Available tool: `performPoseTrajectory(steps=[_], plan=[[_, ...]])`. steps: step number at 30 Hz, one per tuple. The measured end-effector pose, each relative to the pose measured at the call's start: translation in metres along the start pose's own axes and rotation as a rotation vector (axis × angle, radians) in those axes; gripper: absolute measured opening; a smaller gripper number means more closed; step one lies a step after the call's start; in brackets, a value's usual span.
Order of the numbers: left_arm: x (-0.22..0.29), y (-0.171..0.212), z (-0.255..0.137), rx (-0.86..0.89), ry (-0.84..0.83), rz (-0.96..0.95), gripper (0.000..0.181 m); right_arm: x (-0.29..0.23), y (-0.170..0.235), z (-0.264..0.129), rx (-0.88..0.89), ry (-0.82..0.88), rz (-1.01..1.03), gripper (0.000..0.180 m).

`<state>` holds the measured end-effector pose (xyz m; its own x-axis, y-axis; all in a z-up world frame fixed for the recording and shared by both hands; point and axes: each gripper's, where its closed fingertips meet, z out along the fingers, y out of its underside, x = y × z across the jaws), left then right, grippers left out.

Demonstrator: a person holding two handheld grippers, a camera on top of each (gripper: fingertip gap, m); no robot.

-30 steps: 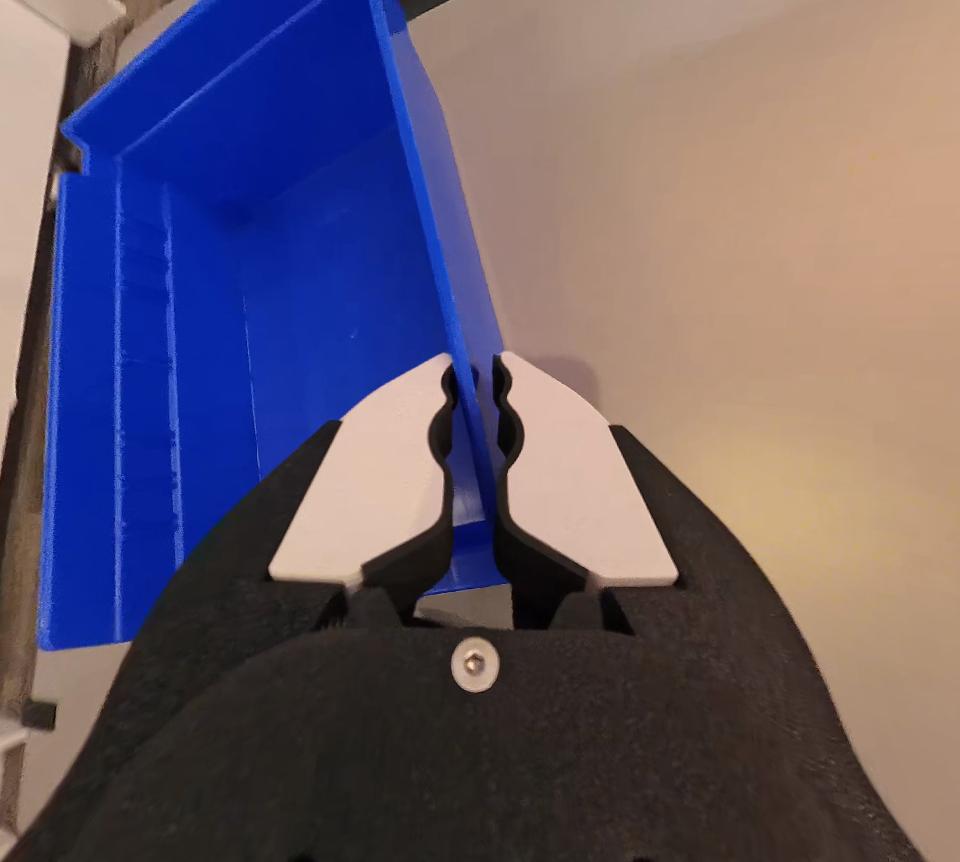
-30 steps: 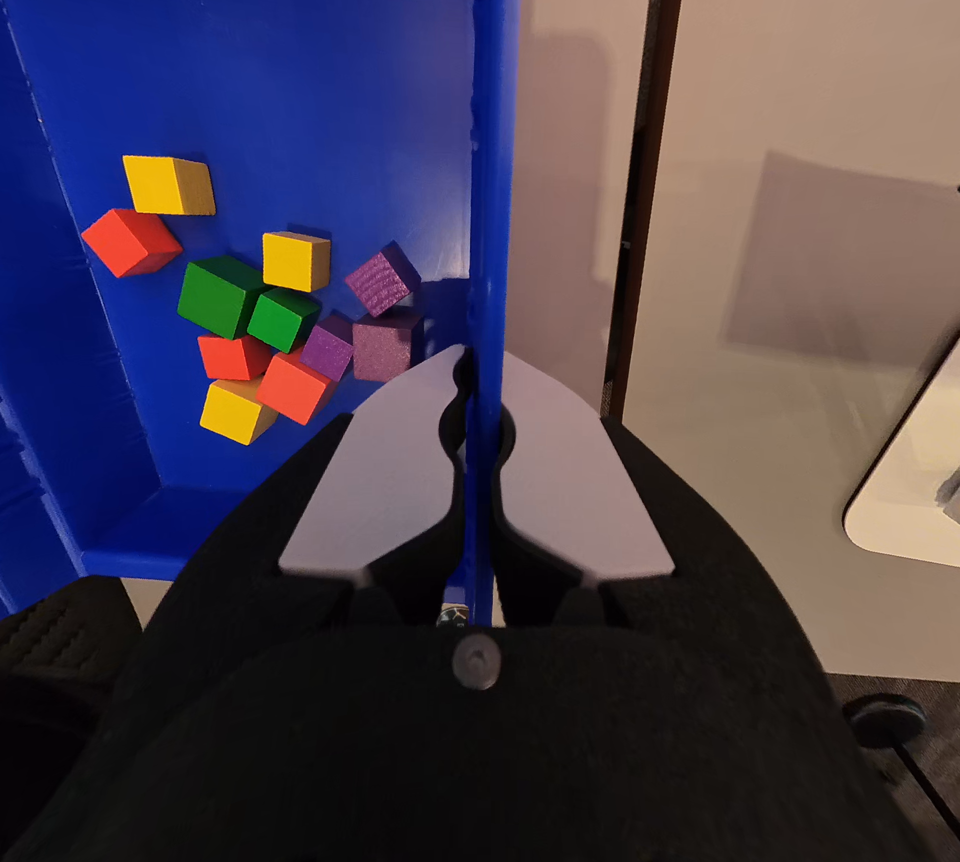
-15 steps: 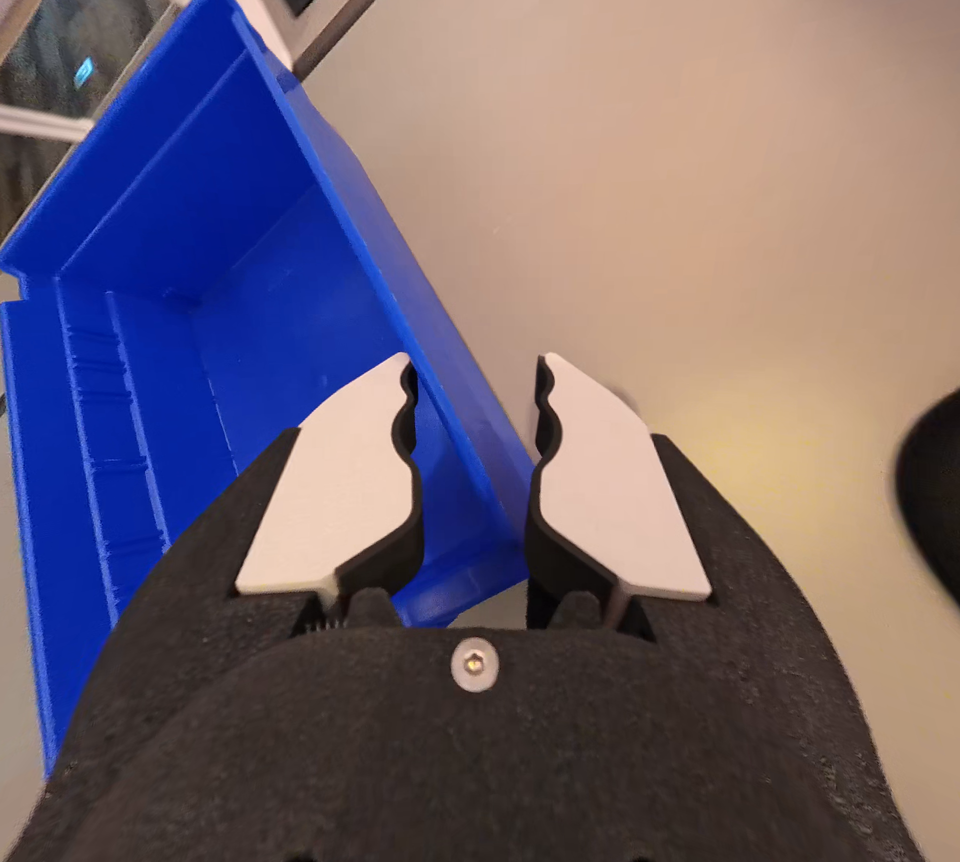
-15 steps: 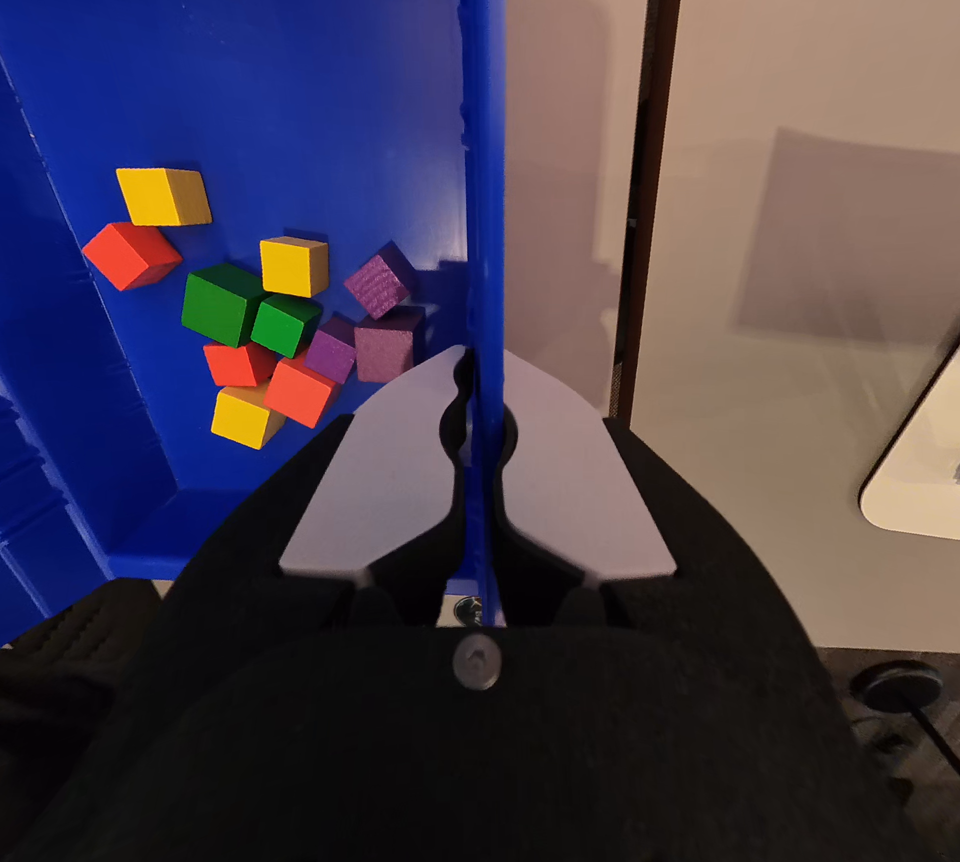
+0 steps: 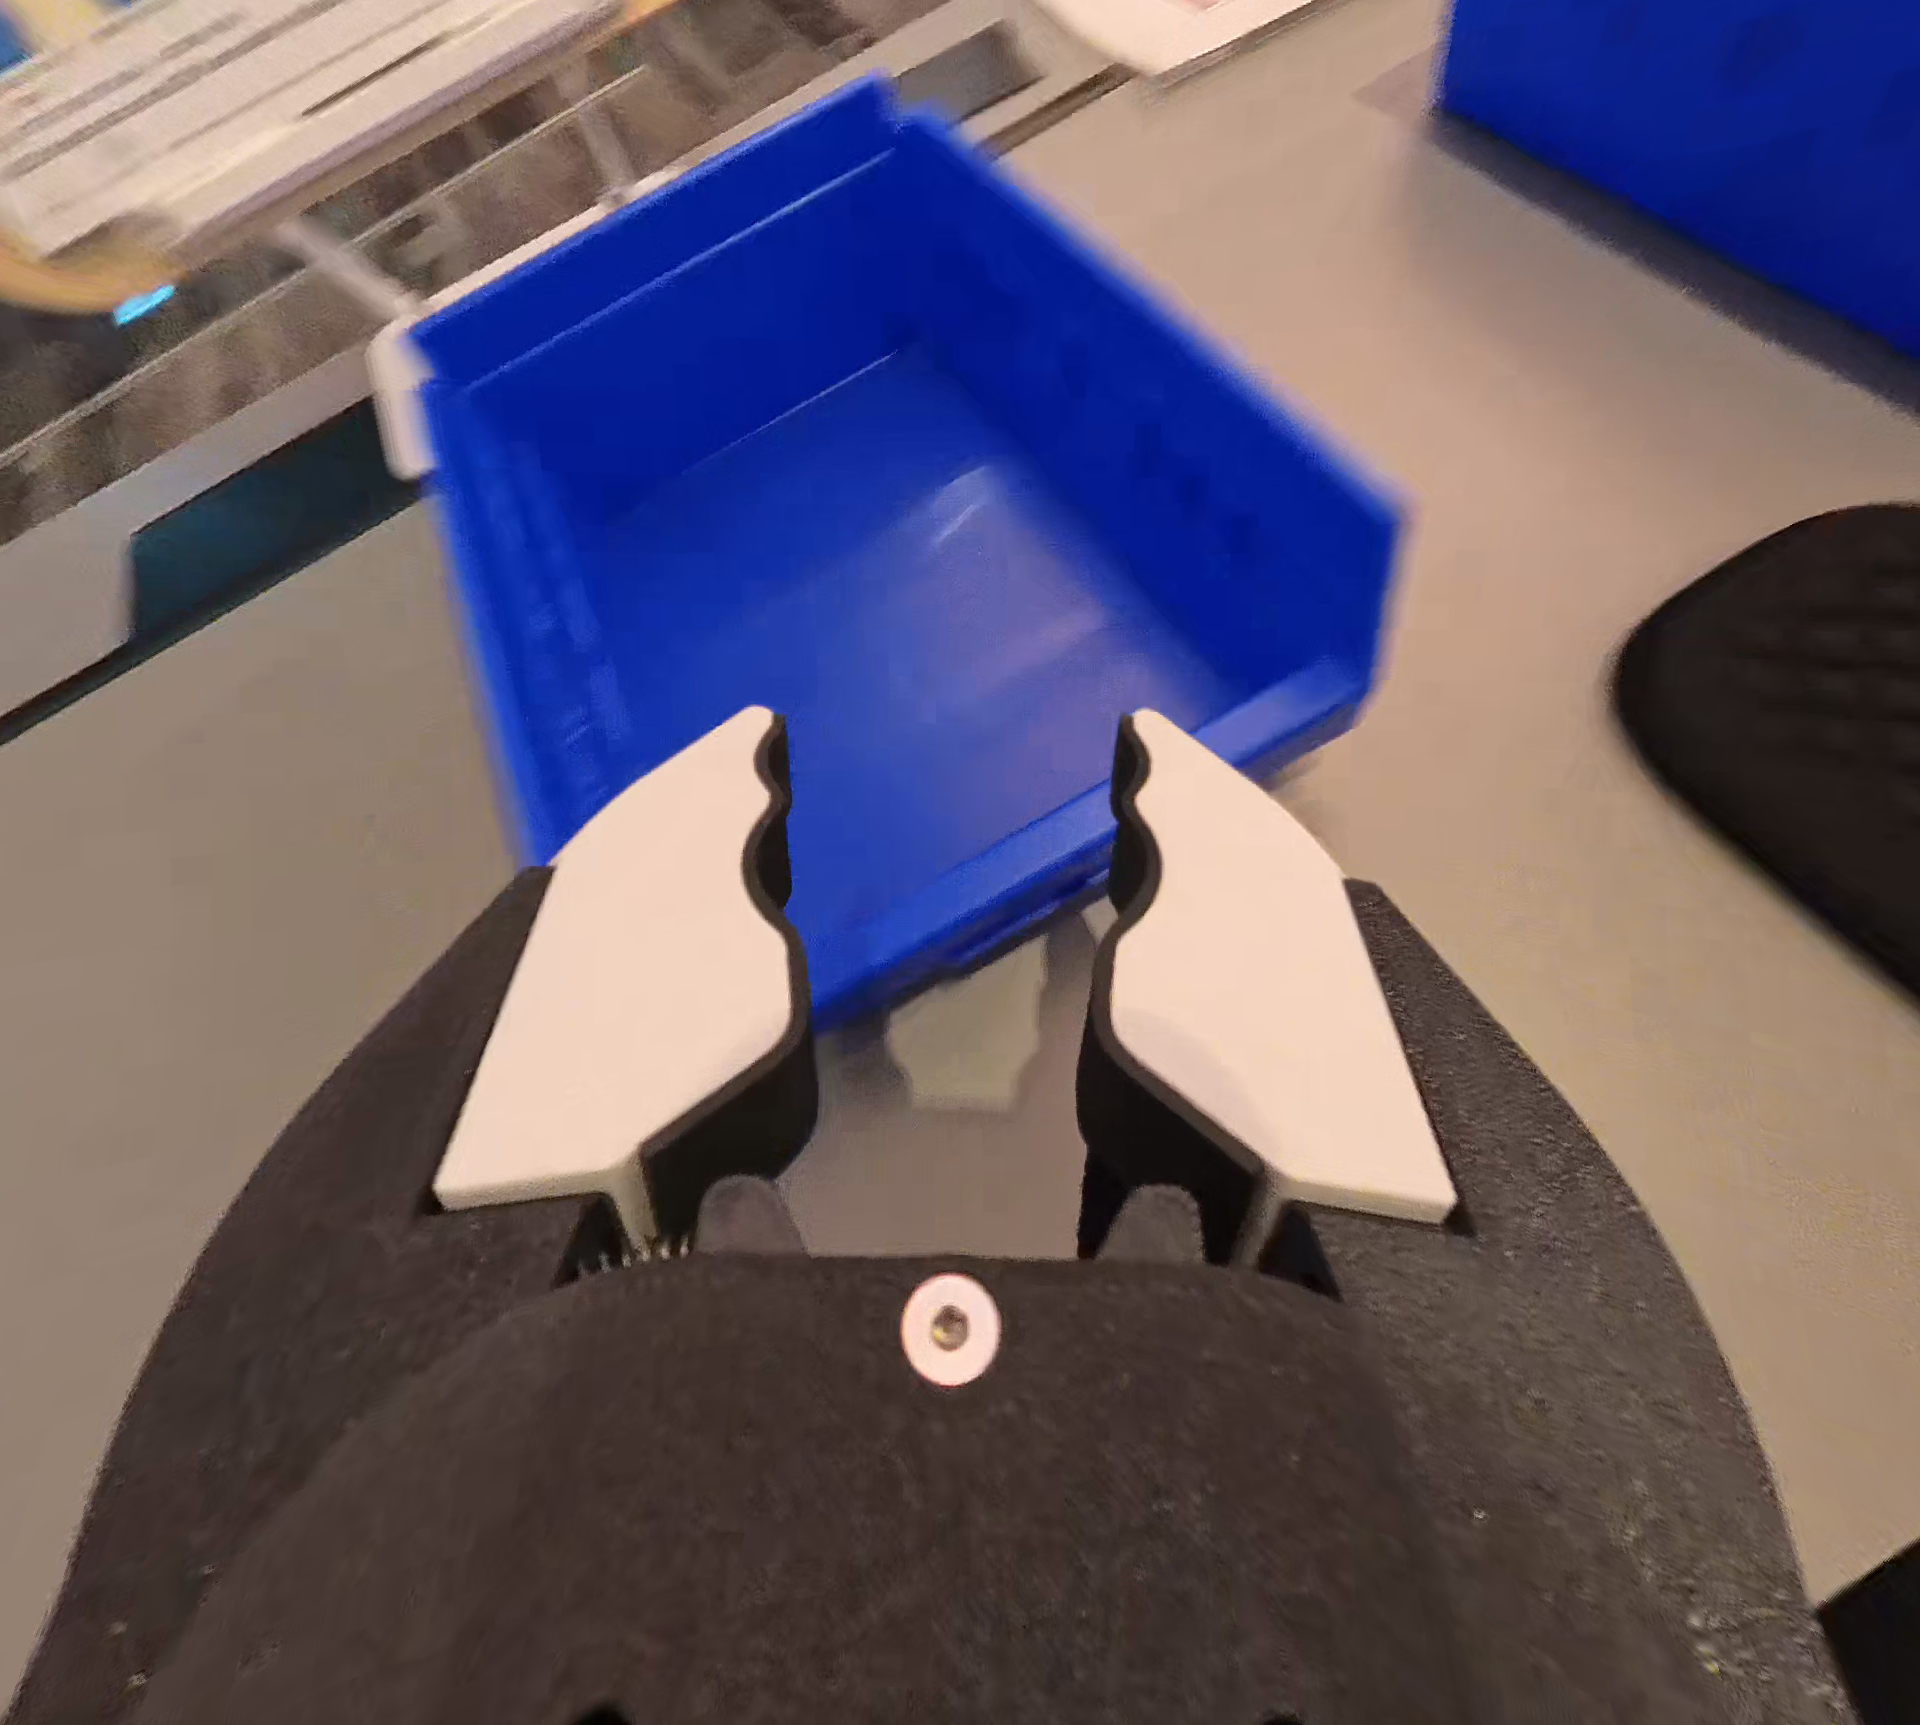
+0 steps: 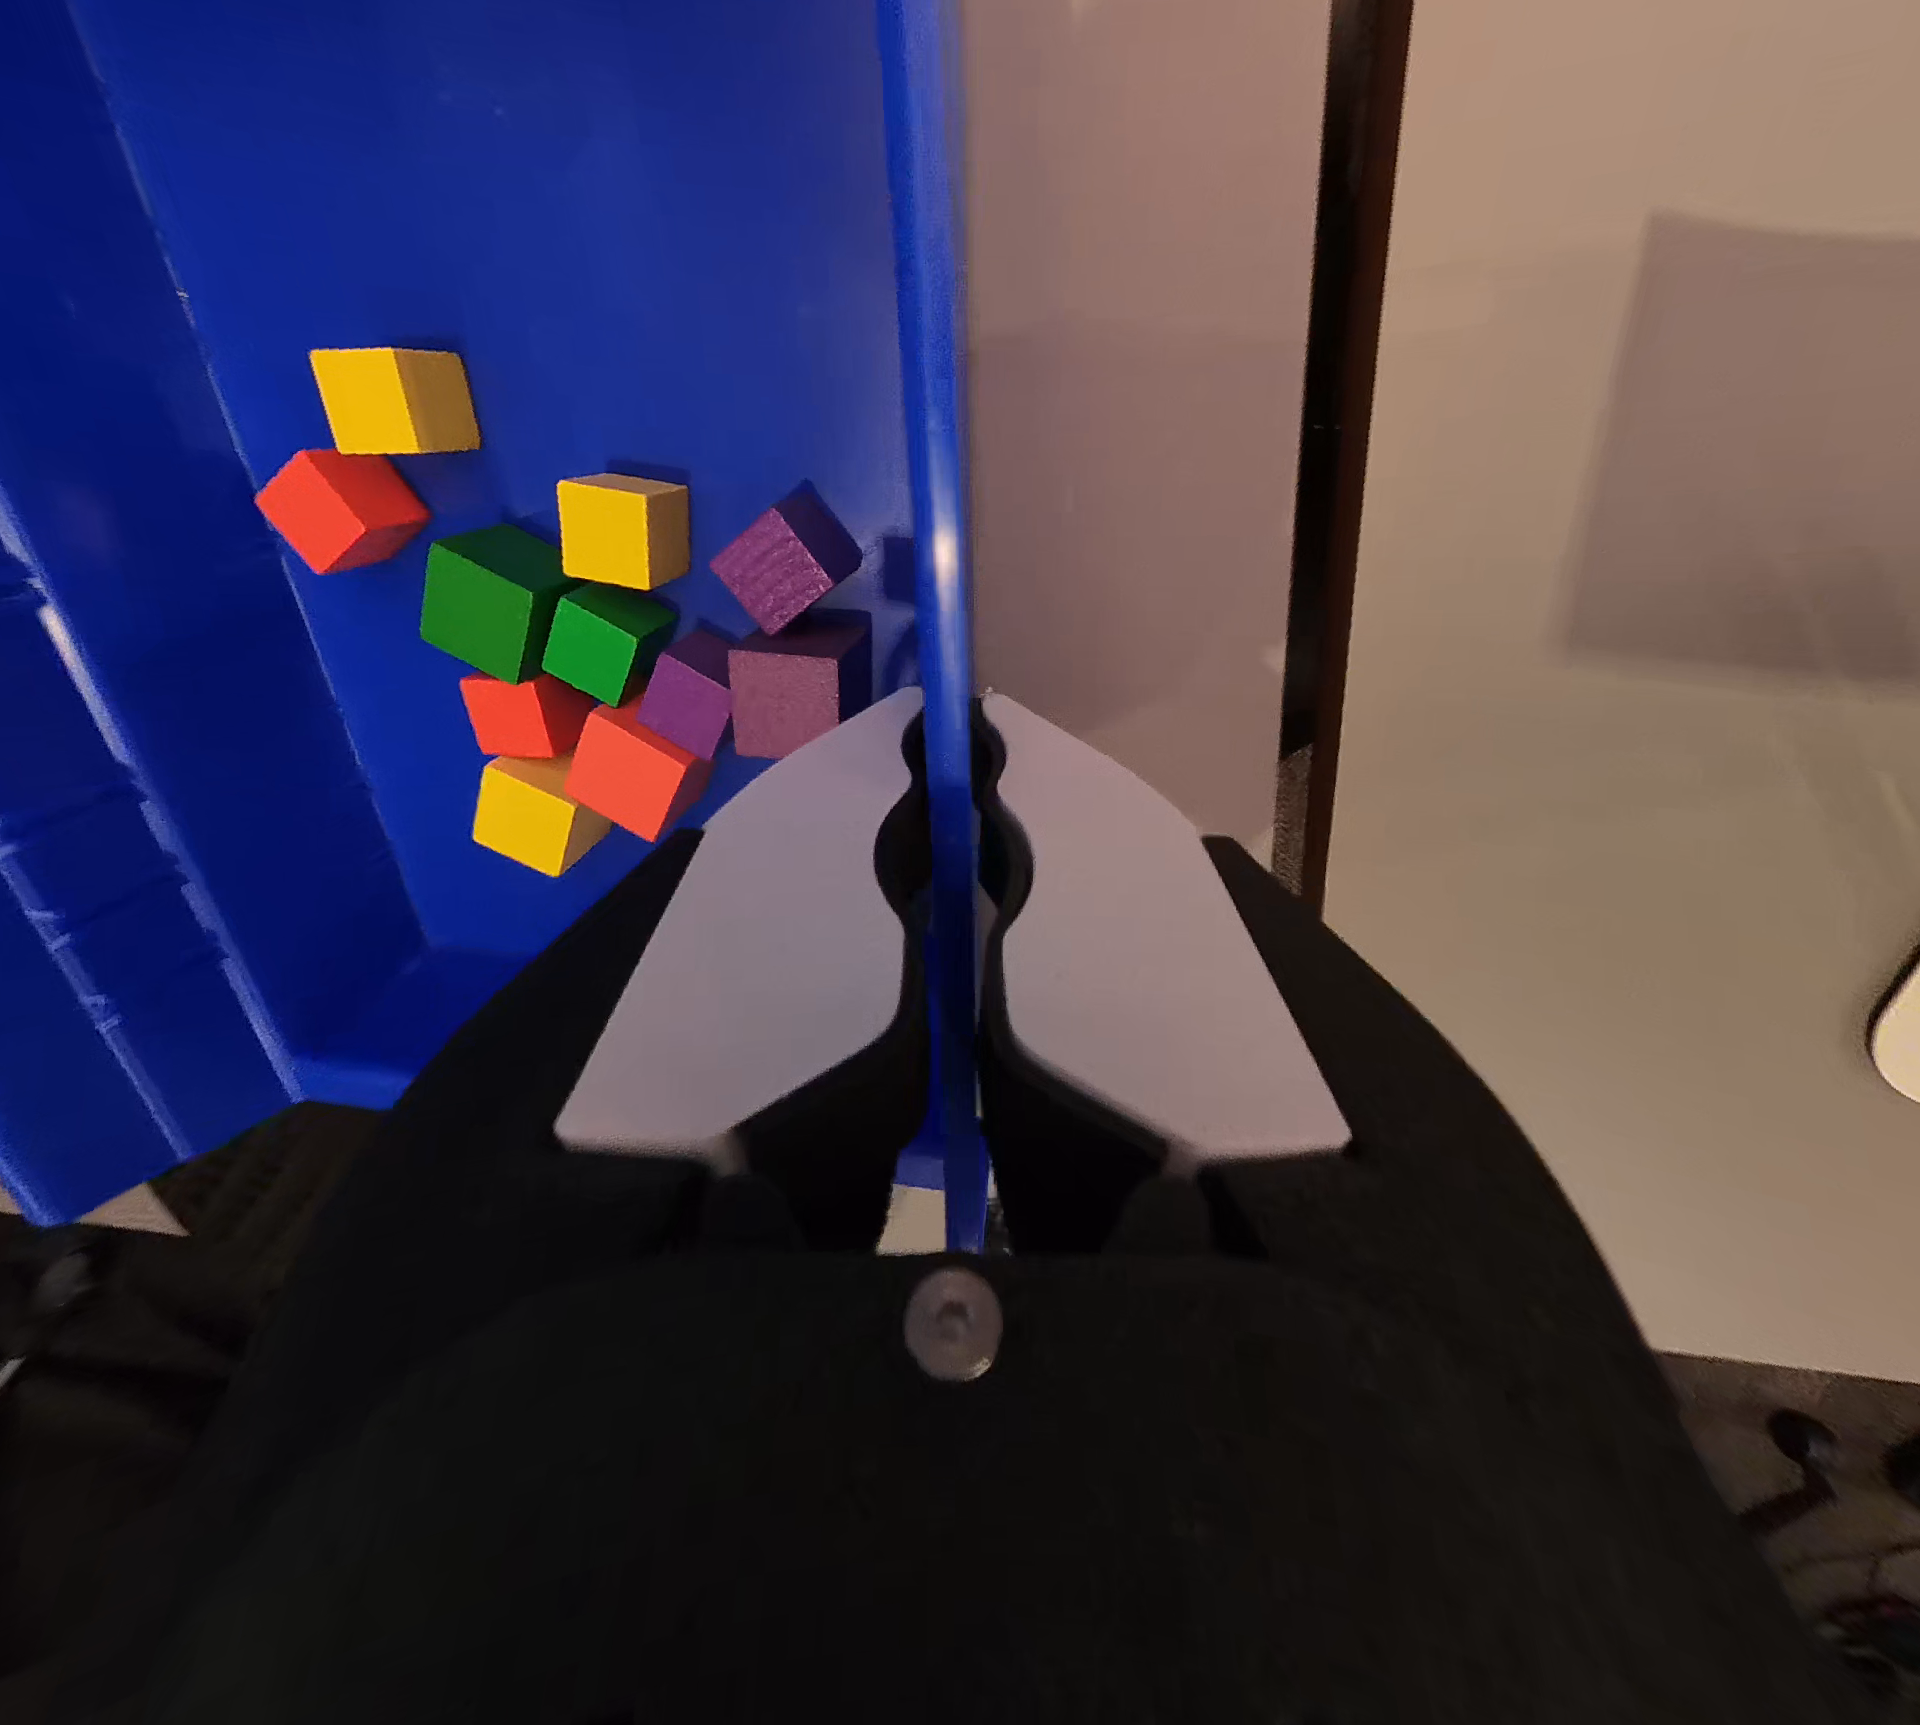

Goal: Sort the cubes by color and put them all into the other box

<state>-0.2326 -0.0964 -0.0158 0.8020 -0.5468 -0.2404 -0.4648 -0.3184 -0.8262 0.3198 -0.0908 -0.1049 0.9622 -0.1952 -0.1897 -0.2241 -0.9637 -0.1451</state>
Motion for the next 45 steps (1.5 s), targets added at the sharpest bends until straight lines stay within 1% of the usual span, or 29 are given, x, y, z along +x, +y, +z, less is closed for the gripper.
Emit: performPoseTrajectory(steps=[5, 8, 11, 15, 18, 20, 22, 25, 28, 30, 33, 36, 39, 42, 45], plan=[[-0.121, 0.072, -0.055, -0.078, -0.302, -0.112, 0.058, -0.013, -0.006, 0.002, 0.005, -0.077, 0.048, 0.005], [-0.172, 0.11, -0.084, -0.116, -0.427, -0.189, 0.056, -0.024, -0.009, 0.001, 0.001, -0.117, 0.067, 0.005], [-0.216, 0.141, -0.11, -0.157, -0.528, -0.262, 0.056, -0.038, -0.014, -0.005, 0.013, -0.15, 0.073, 0.005], [-0.253, 0.163, -0.136, -0.159, -0.631, -0.334, 0.054, -0.061, -0.023, -0.031, 0.026, -0.135, 0.046, 0.005], [-0.263, 0.173, -0.141, -0.152, -0.638, -0.382, 0.053, -0.091, -0.032, -0.06, 0.012, -0.103, 0.015, 0.005], [-0.264, 0.178, -0.14, -0.155, -0.633, -0.398, 0.053, -0.121, -0.041, -0.08, 0.009, -0.085, -0.024, 0.005], [-0.263, 0.18, -0.137, -0.156, -0.621, -0.402, 0.054, -0.161, -0.053, -0.097, 0.015, -0.079, -0.075, 0.005], [-0.259, 0.178, -0.134, -0.146, -0.603, -0.396, 0.054, -0.237, -0.071, -0.115, 0.026, -0.09, -0.177, 0.005], [-0.257, 0.177, -0.136, -0.143, -0.593, -0.386, 0.053, -0.328, -0.084, -0.121, 0.028, -0.112, -0.307, 0.005], [-0.257, 0.177, -0.141, -0.143, -0.597, -0.379, 0.053, -0.394, -0.09, -0.116, 0.028, -0.129, -0.4, 0.006], [-0.261, 0.179, -0.153, -0.137, -0.615, -0.386, 0.053, -0.493, -0.086, -0.096, -0.005, -0.181, -0.529, 0.005], [-0.269, 0.182, -0.169, -0.134, -0.642, -0.388, 0.053, -0.588, -0.07, -0.068, -0.059, -0.25, -0.642, 0.005], [-0.281, 0.187, -0.189, -0.125, -0.686, -0.404, 0.053, -0.672, -0.052, -0.037, -0.095, -0.322, -0.732, 0.005], [-0.297, 0.195, -0.209, -0.122, -0.742, -0.431, 0.053, -0.739, -0.035, -0.003, -0.118, -0.374, -0.79, 0.005], [-0.31, 0.205, -0.224, -0.107, -0.78, -0.469, 0.052, -0.786, -0.022, 0.035, -0.116, -0.397, -0.803, 0.005]])
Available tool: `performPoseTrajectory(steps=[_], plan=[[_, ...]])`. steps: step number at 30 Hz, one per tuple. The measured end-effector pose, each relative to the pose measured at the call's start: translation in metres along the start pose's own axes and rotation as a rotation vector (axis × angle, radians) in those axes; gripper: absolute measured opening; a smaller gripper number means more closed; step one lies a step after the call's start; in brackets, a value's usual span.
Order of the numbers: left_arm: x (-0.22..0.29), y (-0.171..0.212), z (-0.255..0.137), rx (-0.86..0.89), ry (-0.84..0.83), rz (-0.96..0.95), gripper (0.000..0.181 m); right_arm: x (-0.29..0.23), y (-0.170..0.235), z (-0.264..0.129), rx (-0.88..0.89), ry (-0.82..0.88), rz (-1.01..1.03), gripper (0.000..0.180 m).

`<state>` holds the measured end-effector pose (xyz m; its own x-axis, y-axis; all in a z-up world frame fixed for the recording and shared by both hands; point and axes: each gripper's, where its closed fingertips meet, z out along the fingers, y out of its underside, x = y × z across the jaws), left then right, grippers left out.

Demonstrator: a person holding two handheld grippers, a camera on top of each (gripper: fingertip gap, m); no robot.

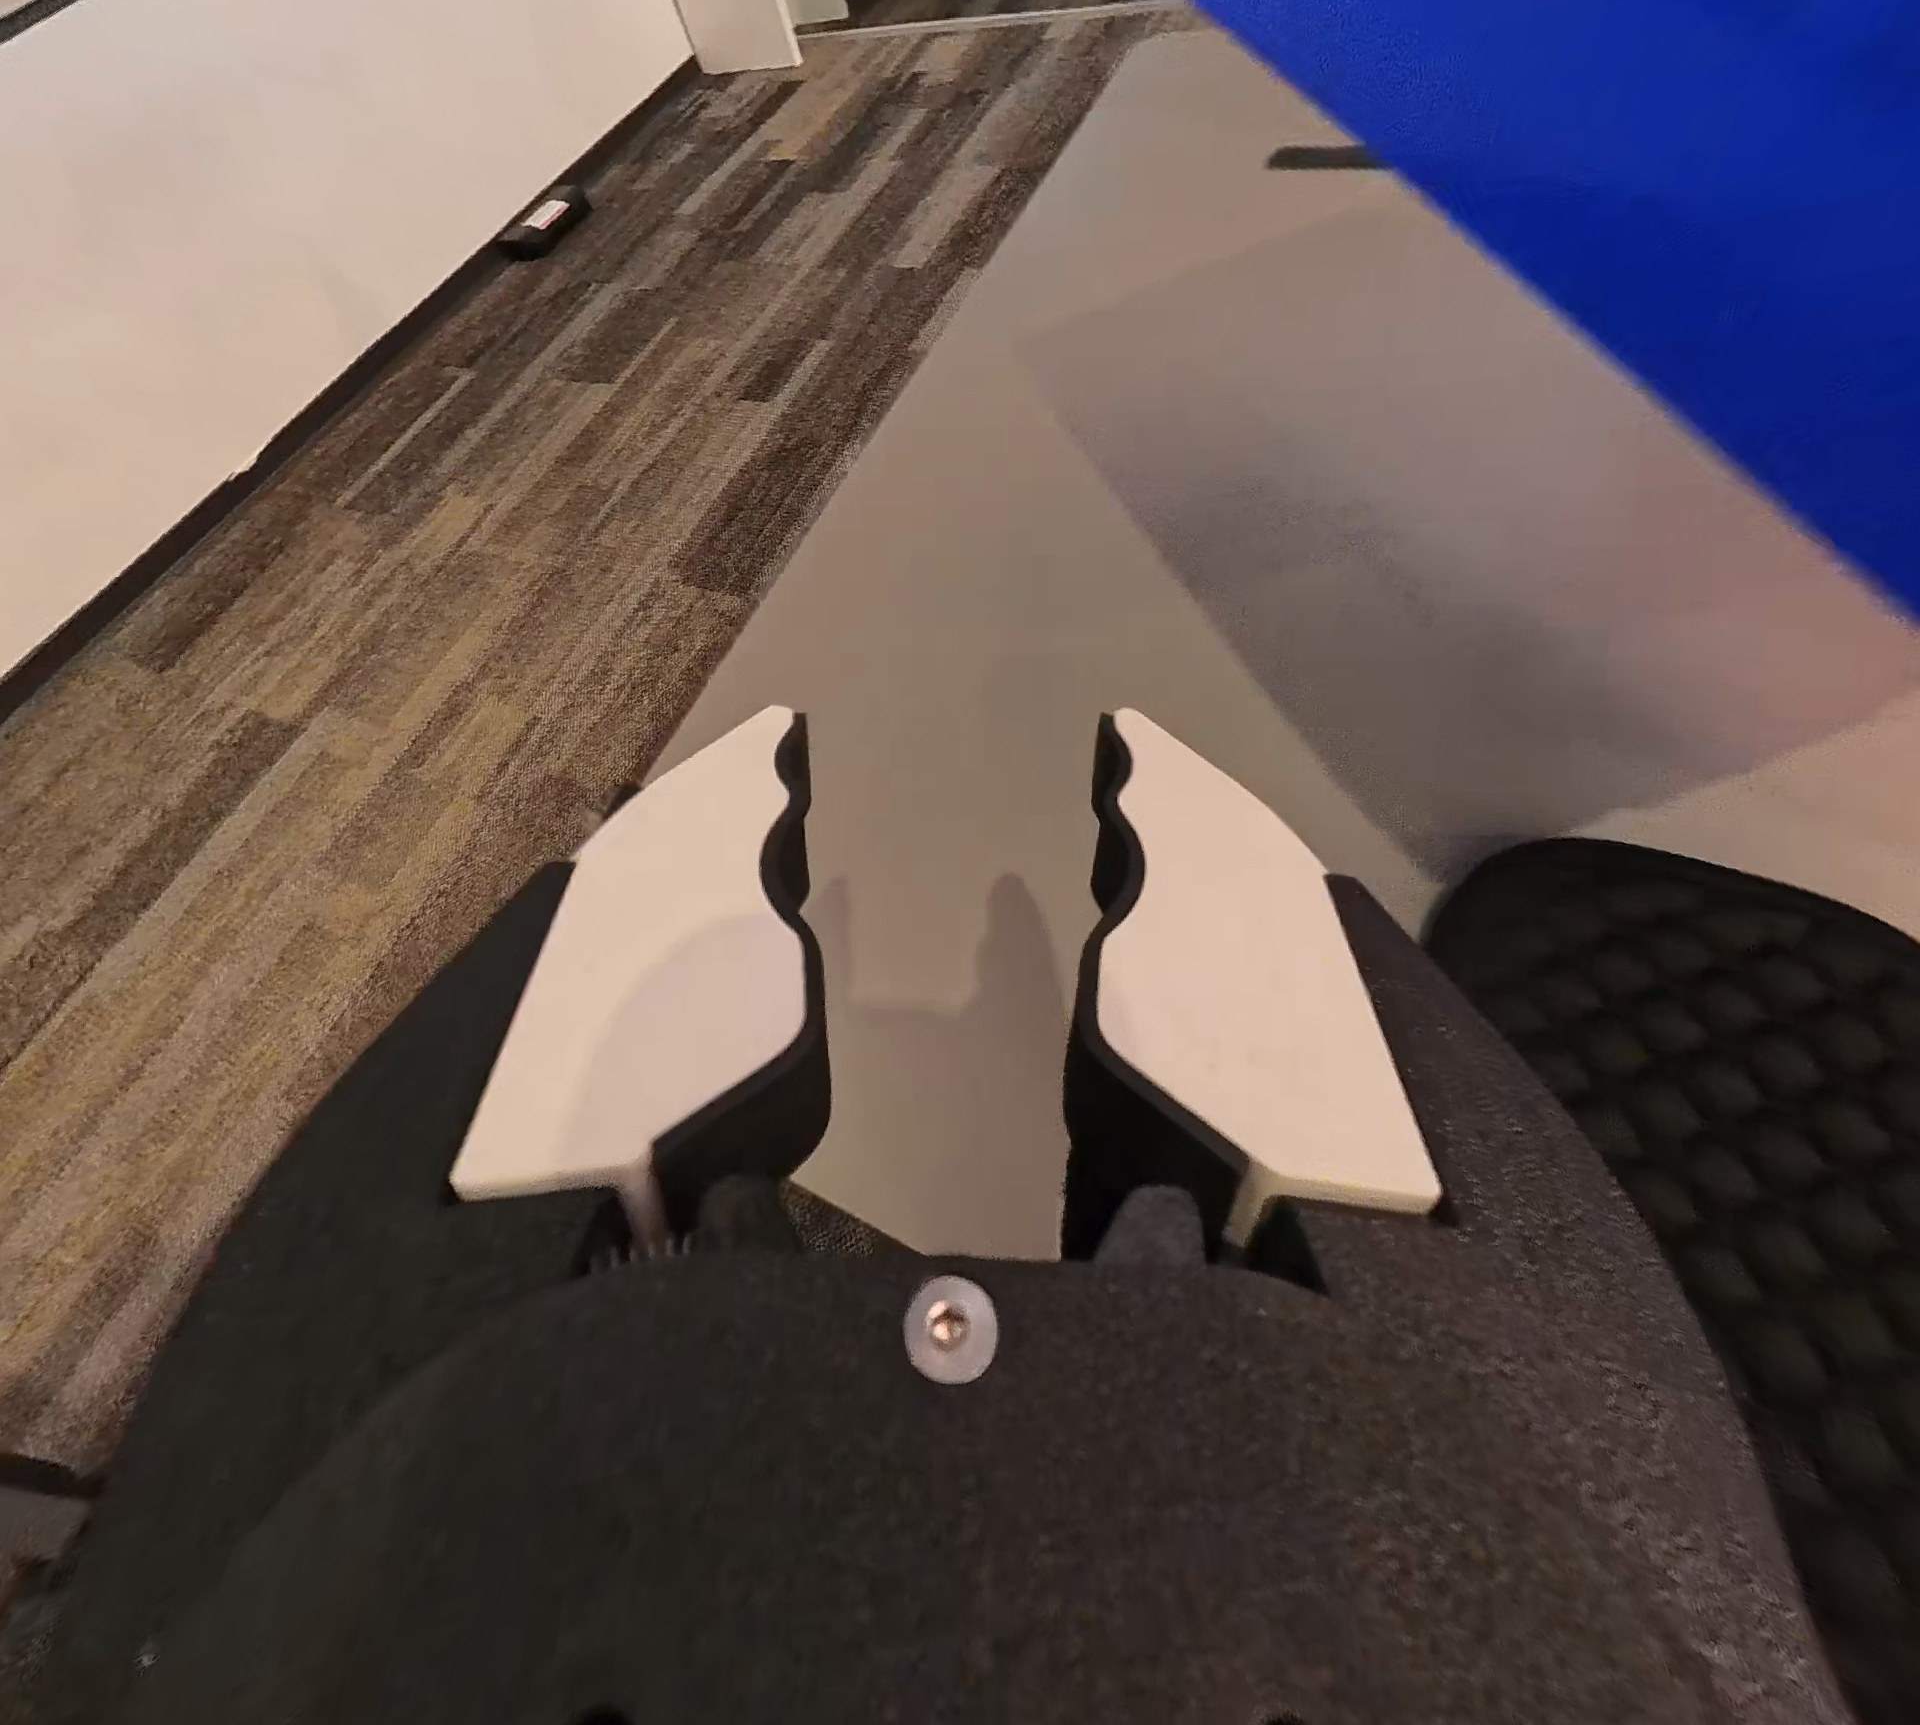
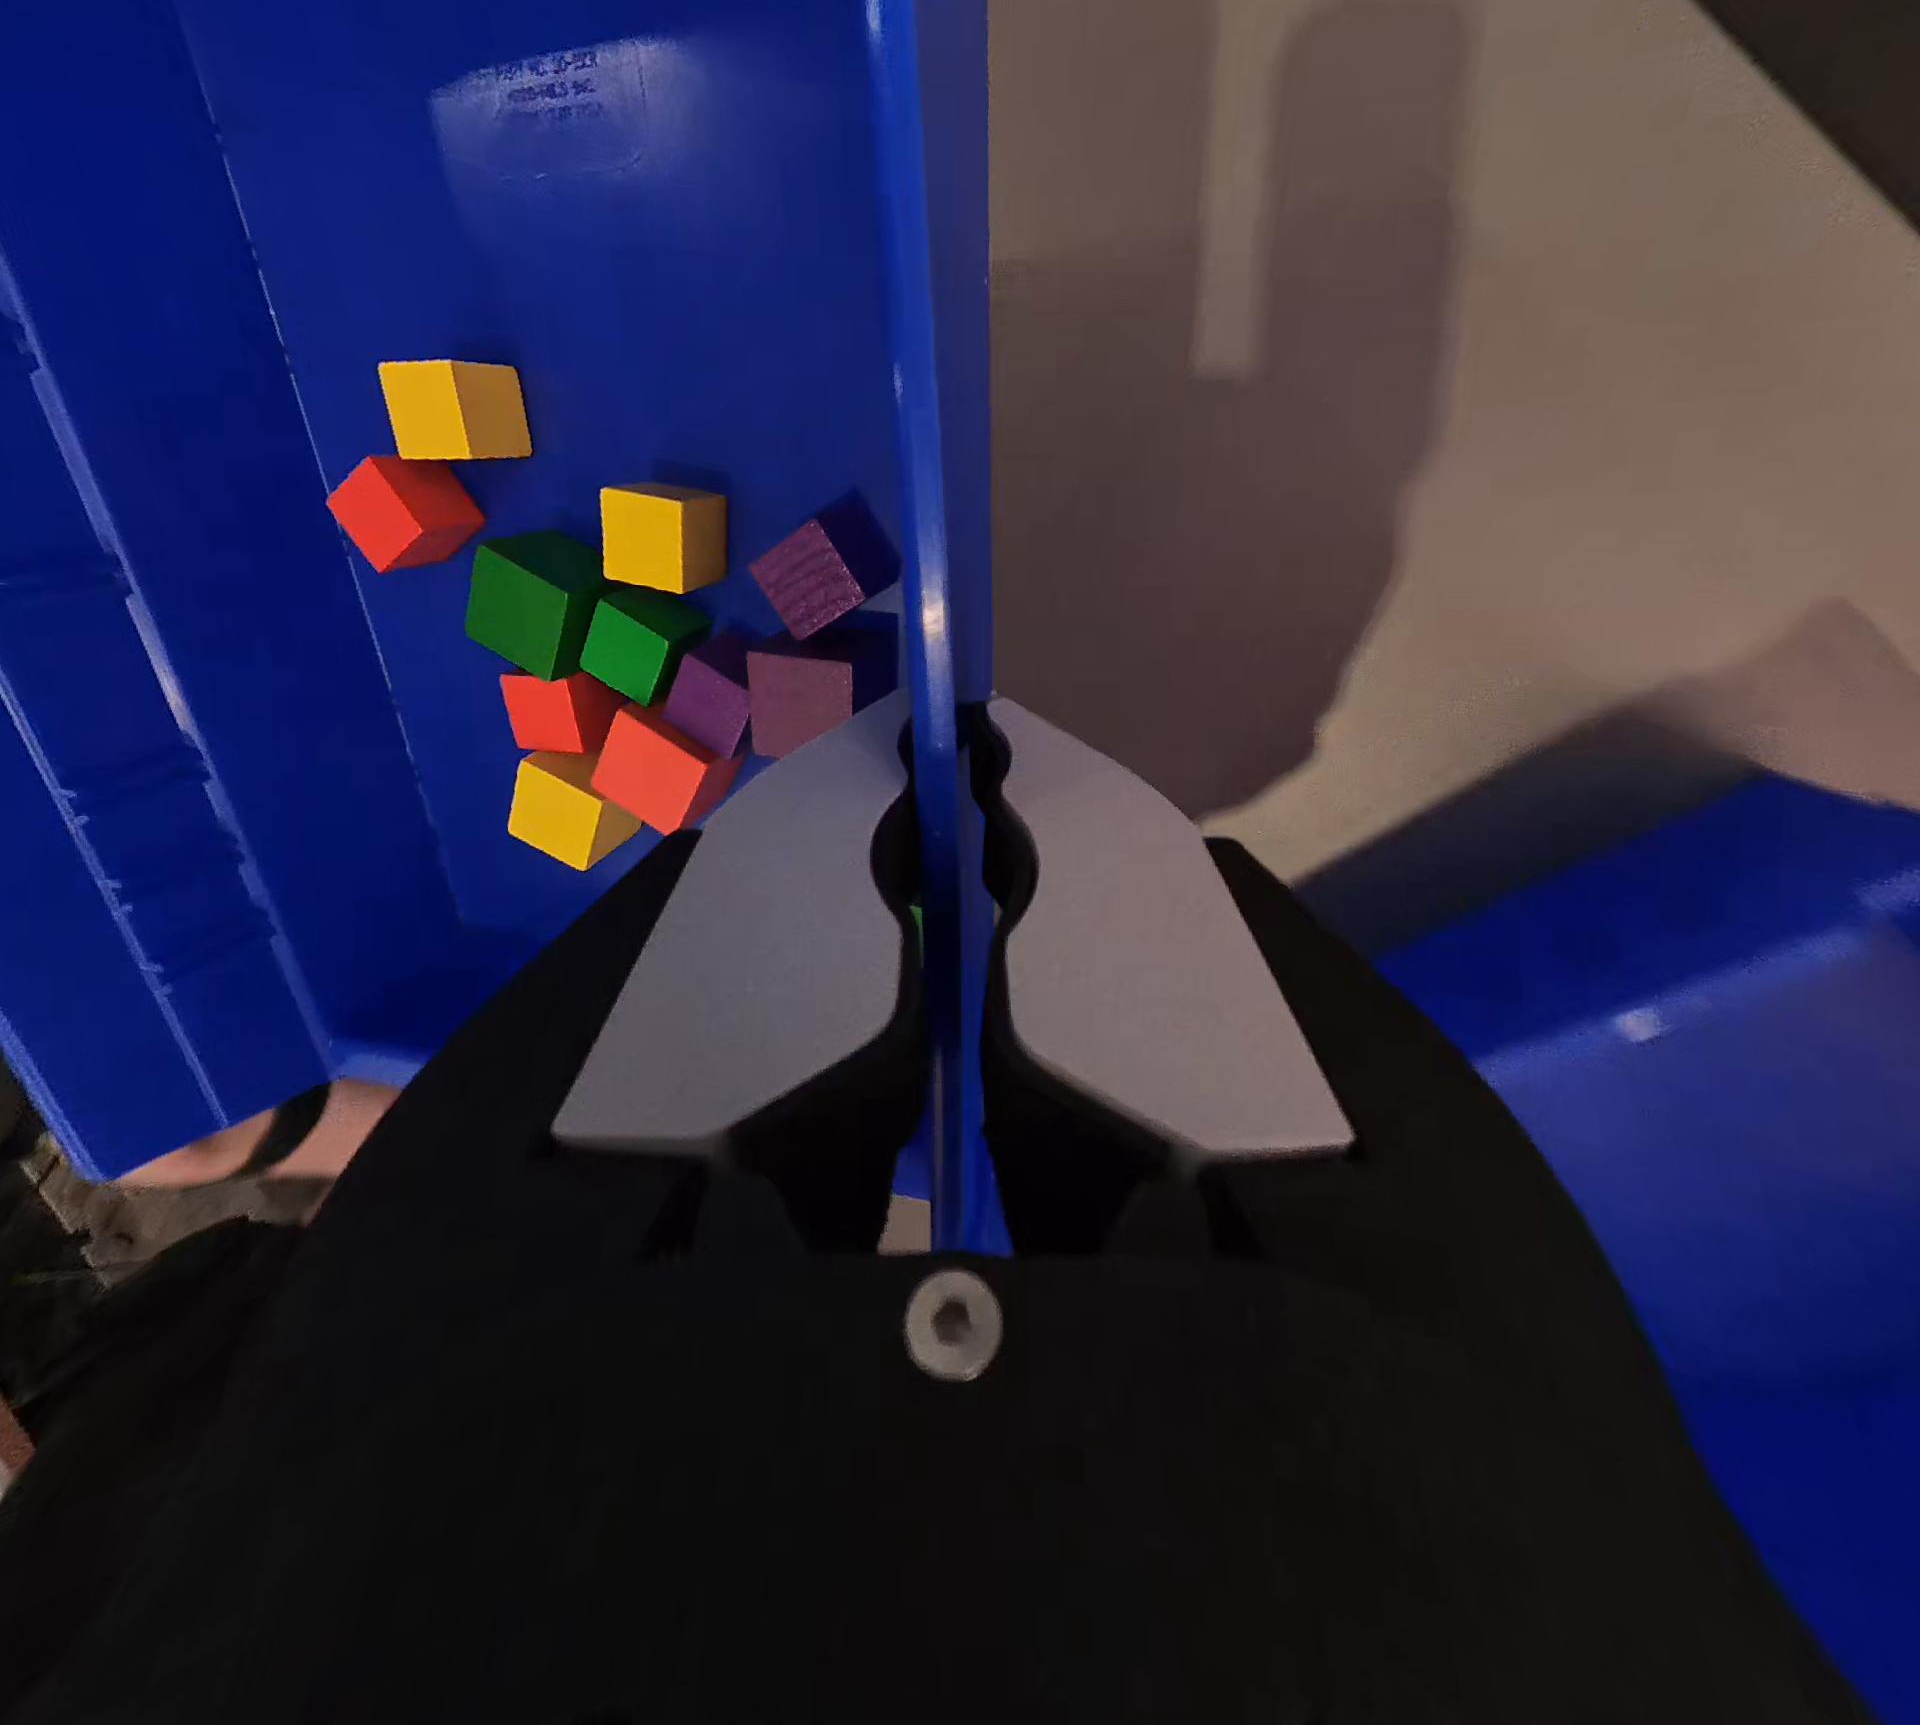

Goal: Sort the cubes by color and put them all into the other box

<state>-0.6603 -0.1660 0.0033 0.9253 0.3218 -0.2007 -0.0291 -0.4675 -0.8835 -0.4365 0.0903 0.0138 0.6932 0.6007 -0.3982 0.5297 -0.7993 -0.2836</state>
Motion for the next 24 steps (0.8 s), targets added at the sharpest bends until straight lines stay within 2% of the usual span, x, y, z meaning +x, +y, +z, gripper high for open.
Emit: performPoseTrajectory(steps=[4, 7, 11, 13, 15, 18, 20, 22, 24], plan=[[-0.013, 0.005, 0.007, 0.011, 0.001, -0.077, 0.054, -0.003, -0.013, 0.063, 0.032, 0.033, 0.048, 0.006], [-0.012, 0.004, 0.012, 0.026, 0.017, -0.111, 0.062, 0.006, -0.011, 0.096, 0.025, 0.083, 0.096, 0.008], [0.011, 0.0, 0.02, 0.047, 0.118, -0.183, 0.064, 0.017, -0.002, 0.116, -0.018, 0.132, 0.138, 0.009], [0.03, -0.004, 0.026, 0.047, 0.187, -0.208, 0.063, 0.012, -0.004, 0.116, -0.001, 0.079, 0.163, 0.014], [0.047, -0.009, 0.037, 0.045, 0.206, -0.202, 0.063, 0.01, -0.009, 0.11, 0.039, 0.049, 0.147, 0.016], [0.058, -0.007, 0.06, 0.002, 0.12, -0.12, 0.065, 0.008, -0.022, 0.083, 0.152, 0.054, 0.064, 0.02], [0.067, -0.005, 0.075, -0.029, 0.101, -0.102, 0.066, 0.008, -0.033, 0.053, 0.272, 0.099, -0.05, 0.022], [0.077, 0.001, 0.09, -0.08, 0.103, -0.087, 0.066, 0.006, -0.039, 0.012, 0.458, 0.148, -0.174, 0.017], [0.076, 0.009, 0.104, -0.129, 0.058, -0.038, 0.062, -0.005, -0.027, -0.026, 0.585, 0.113, -0.278, 0.016]])
